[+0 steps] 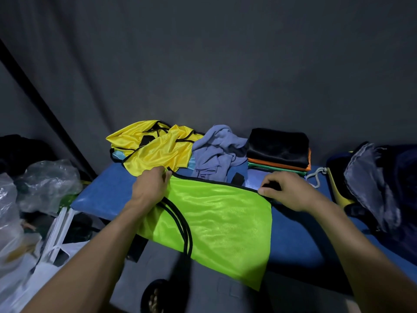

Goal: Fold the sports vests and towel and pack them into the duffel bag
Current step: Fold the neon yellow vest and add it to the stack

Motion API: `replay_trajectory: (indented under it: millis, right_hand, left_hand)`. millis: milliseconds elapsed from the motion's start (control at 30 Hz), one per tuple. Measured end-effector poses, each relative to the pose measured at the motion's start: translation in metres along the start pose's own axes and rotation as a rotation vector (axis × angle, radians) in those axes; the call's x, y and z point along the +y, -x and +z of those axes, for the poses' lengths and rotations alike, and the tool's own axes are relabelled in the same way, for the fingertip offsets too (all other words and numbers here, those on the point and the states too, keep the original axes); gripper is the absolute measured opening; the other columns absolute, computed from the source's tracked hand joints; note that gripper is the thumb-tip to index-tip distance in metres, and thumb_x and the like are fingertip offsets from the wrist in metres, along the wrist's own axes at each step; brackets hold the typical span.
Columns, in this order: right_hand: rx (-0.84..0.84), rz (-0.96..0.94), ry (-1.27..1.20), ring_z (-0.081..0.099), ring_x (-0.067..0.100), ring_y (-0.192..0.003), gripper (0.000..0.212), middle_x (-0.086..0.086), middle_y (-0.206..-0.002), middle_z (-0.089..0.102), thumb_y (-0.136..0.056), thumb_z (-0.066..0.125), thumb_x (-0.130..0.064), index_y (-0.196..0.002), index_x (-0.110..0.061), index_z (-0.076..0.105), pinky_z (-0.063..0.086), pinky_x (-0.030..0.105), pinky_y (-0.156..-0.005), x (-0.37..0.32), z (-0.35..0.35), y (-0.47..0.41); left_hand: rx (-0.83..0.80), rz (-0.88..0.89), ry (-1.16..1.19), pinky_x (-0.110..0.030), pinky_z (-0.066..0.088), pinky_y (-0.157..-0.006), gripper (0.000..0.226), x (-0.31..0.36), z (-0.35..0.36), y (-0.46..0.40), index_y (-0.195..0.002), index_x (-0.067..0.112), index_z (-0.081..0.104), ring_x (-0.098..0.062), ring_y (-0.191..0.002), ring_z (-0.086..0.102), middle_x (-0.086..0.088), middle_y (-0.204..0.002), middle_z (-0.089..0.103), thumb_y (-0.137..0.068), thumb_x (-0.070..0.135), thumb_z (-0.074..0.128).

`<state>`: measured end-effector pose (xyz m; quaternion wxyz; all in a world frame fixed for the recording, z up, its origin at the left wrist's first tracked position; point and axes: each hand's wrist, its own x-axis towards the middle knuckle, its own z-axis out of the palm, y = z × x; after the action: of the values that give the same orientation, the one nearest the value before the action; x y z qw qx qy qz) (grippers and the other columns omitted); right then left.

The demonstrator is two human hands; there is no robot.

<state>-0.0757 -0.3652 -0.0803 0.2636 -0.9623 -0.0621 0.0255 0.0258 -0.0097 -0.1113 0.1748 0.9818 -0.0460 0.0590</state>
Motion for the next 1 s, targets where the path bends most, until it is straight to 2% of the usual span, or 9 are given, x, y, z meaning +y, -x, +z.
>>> replay_trajectory:
  millis: [133,233,333,467,600,700,800,900,1000]
  right_hand:
    - [0.049,0.051,-0.106,0.066,0.002,-0.086,0.006,-0.014,-0.09,0.073,-0.095,0.07,-0.029,-0.091,-0.026,0.074,0.052,0.029,-0.079,0.007,-0.007,0.007]
    - [0.112,0.084,-0.157,0.068,0.006,-0.083,0.011,-0.011,-0.084,0.074,-0.094,0.072,-0.029,-0.084,-0.026,0.074,0.055,0.036,-0.079,0.005,-0.005,0.007]
    - [0.185,0.135,-0.192,0.069,0.013,-0.069,0.019,-0.008,-0.073,0.072,-0.093,0.072,-0.029,-0.074,-0.025,0.071,0.055,0.04,-0.07,0.0,-0.001,0.003]
    - [0.24,0.246,-0.303,0.069,0.022,-0.051,0.018,0.001,-0.062,0.071,-0.094,0.071,-0.022,-0.076,-0.017,0.072,0.048,0.027,-0.051,-0.004,-0.003,0.0]
    - [0.244,0.36,-0.37,0.072,0.028,-0.054,0.016,0.015,-0.067,0.073,-0.093,0.071,-0.02,-0.079,-0.013,0.072,0.048,0.027,-0.045,-0.002,-0.008,-0.001]
    - [0.205,0.406,-0.461,0.071,0.026,-0.055,0.015,0.02,-0.074,0.074,-0.095,0.071,-0.019,-0.086,-0.007,0.07,0.048,0.028,-0.042,-0.001,-0.008,-0.002]
    - [0.049,0.289,-0.584,0.068,0.024,-0.061,0.016,0.014,-0.083,0.07,-0.093,0.074,-0.015,-0.104,-0.006,0.069,0.052,0.03,-0.048,0.001,-0.016,0.004]
    - [-0.088,0.243,-0.553,0.065,0.022,-0.06,0.024,0.007,-0.073,0.07,-0.091,0.074,-0.006,-0.113,-0.013,0.066,0.055,0.033,-0.053,0.009,-0.024,0.011]
    - [-0.023,0.262,-0.436,0.06,0.017,-0.049,0.013,0.005,-0.06,0.063,-0.097,0.069,-0.013,-0.098,-0.002,0.062,0.051,0.03,-0.046,0.013,-0.022,0.009]
  left_hand:
    - [0.072,0.024,-0.19,-0.041,0.045,-0.066,0.024,0.01,-0.005,0.006,-0.117,0.013,0.055,-0.034,-0.095,0.058,-0.011,-0.111,0.063,-0.106,0.032,0.047]
    - [0.174,0.271,-0.125,-0.046,0.049,-0.088,0.039,0.044,-0.009,0.019,-0.138,0.015,0.051,-0.032,-0.116,0.05,-0.011,-0.133,0.052,-0.1,0.026,0.057]
    - [0.013,0.592,0.15,-0.041,0.044,-0.107,0.038,0.094,-0.005,0.055,-0.137,0.025,0.051,-0.017,-0.125,0.045,-0.001,-0.138,0.048,-0.102,0.043,0.048]
    - [-0.262,0.809,-0.075,-0.049,0.012,-0.124,0.061,0.113,0.024,0.092,-0.155,0.036,0.023,-0.02,-0.151,0.012,0.002,-0.166,0.015,-0.102,0.065,0.032]
    - [-0.306,0.852,-0.074,-0.054,-0.004,-0.125,0.064,0.097,0.043,0.096,-0.161,0.043,0.004,-0.015,-0.155,-0.018,0.006,-0.17,-0.014,-0.104,0.065,0.024]
    - [-0.314,0.854,-0.036,-0.053,-0.004,-0.126,0.065,0.095,0.044,0.094,-0.161,0.044,0.001,-0.012,-0.154,-0.023,0.008,-0.169,-0.018,-0.105,0.064,0.028]
    - [-0.322,0.851,-0.031,-0.054,-0.004,-0.126,0.066,0.097,0.044,0.095,-0.16,0.045,-0.002,-0.011,-0.153,-0.026,0.009,-0.169,-0.02,-0.105,0.064,0.029]
    - [-0.312,0.86,-0.033,-0.053,-0.004,-0.126,0.066,0.096,0.043,0.095,-0.16,0.045,-0.003,-0.012,-0.153,-0.026,0.011,-0.168,-0.021,-0.105,0.063,0.028]
    - [-0.281,0.87,-0.091,-0.053,-0.01,-0.125,0.066,0.093,0.042,0.094,-0.159,0.046,-0.006,-0.013,-0.153,-0.027,0.012,-0.168,-0.023,-0.105,0.064,0.026]
